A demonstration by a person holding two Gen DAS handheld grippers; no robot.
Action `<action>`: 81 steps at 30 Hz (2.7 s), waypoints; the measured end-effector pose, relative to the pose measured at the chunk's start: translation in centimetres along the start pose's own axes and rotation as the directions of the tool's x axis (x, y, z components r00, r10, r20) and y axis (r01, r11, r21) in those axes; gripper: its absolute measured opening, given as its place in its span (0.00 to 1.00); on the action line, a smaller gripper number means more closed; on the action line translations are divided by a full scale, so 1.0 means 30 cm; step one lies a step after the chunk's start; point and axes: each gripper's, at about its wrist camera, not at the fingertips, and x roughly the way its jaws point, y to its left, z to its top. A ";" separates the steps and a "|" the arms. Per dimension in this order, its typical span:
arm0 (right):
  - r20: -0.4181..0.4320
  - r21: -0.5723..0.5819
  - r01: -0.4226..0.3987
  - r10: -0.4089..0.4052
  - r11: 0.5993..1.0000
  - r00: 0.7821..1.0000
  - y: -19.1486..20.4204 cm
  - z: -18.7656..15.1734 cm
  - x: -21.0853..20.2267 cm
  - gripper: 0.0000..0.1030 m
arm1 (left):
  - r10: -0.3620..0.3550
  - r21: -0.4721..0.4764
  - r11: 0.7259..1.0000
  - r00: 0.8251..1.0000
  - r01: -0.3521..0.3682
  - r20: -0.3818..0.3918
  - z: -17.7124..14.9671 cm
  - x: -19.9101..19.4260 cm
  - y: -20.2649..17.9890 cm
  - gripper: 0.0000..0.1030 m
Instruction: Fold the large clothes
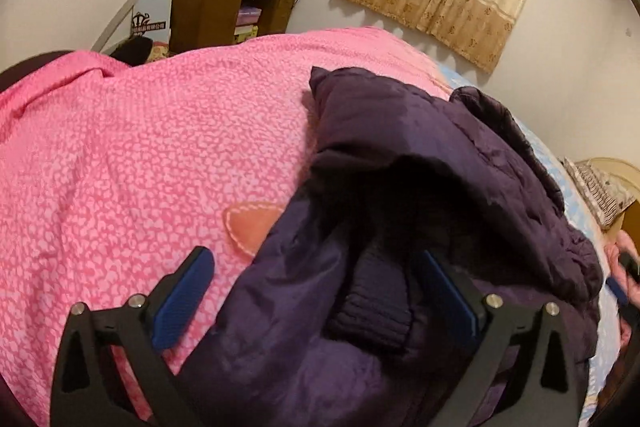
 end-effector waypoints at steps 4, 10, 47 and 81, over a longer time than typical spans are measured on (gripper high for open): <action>-0.166 -0.024 0.091 -0.094 0.996 0.982 0.006 0.028 0.201 0.81 | -0.019 -0.011 1.000 1.000 0.019 0.014 -0.018 -0.019 0.010 1.00; -0.168 -0.256 0.121 -0.168 0.959 0.972 0.158 -0.031 0.270 0.35 | -0.020 -0.013 1.000 1.000 0.020 0.020 -0.026 -0.028 0.020 1.00; -0.023 -0.182 0.211 -0.219 0.960 0.975 0.019 0.081 0.175 0.32 | 0.168 0.226 0.955 0.977 -0.194 0.128 0.204 0.014 -0.177 1.00; -0.075 -0.397 0.246 -0.299 0.884 0.951 0.007 0.322 0.514 0.09 | -0.146 0.270 0.938 0.953 0.219 -0.264 0.486 0.615 -0.481 0.16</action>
